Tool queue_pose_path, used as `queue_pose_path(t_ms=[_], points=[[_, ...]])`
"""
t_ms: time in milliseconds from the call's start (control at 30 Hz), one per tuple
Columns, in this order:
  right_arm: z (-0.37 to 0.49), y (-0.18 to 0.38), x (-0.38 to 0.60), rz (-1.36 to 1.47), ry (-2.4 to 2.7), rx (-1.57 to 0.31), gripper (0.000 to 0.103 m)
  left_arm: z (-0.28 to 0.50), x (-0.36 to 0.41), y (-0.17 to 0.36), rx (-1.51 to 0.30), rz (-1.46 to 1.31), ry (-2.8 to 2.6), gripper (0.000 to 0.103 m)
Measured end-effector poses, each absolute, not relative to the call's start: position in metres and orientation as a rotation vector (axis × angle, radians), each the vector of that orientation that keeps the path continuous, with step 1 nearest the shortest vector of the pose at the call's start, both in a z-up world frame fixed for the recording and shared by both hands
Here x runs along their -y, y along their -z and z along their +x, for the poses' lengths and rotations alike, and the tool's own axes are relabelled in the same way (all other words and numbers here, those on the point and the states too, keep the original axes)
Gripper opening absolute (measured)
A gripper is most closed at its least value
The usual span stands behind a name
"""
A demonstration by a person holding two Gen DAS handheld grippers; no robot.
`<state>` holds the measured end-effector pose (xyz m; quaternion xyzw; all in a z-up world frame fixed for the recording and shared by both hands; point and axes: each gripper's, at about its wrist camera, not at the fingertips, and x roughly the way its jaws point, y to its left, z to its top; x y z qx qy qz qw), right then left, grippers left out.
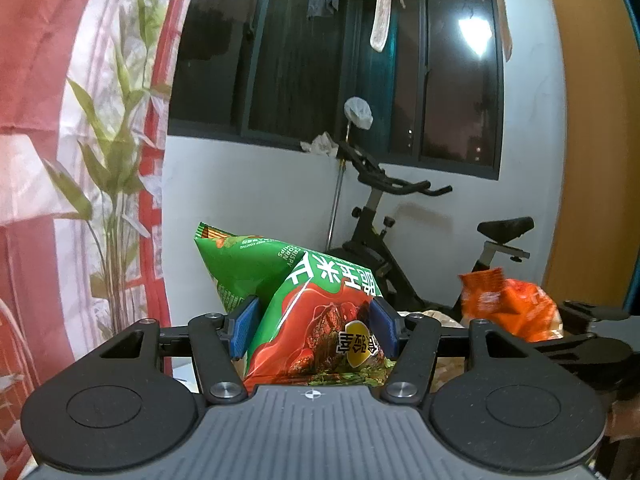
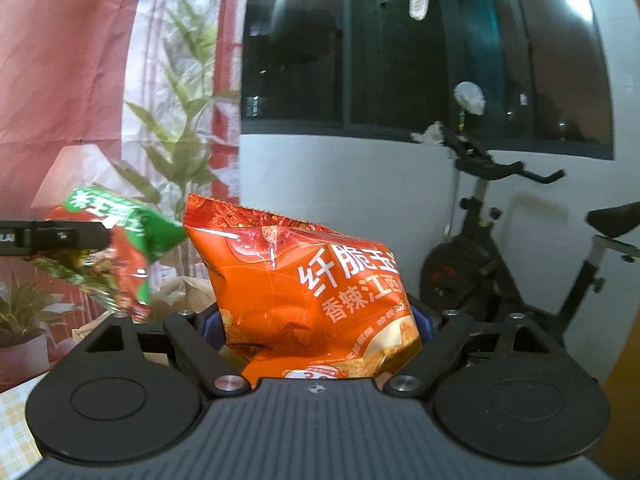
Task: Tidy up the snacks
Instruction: 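Open both tools to drop the green and orange bags into the box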
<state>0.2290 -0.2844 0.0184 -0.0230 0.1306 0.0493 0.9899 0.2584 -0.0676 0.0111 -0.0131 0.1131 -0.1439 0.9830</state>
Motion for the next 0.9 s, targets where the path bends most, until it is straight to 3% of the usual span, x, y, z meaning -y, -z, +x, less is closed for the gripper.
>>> queue_pose_path(t_ms=[400, 900], points=[[0.283, 0.011, 0.275, -0.07, -0.162, -0.363, 0.086, 0.3, 0.068, 0.01, -0.328, -0.029, 0.301, 0.063], [0.294, 0.028, 0.25, -0.212, -0.176, -0.419, 0.099, 0.306, 0.059, 0.014, -0.387, -0.066, 0.291, 0.068]])
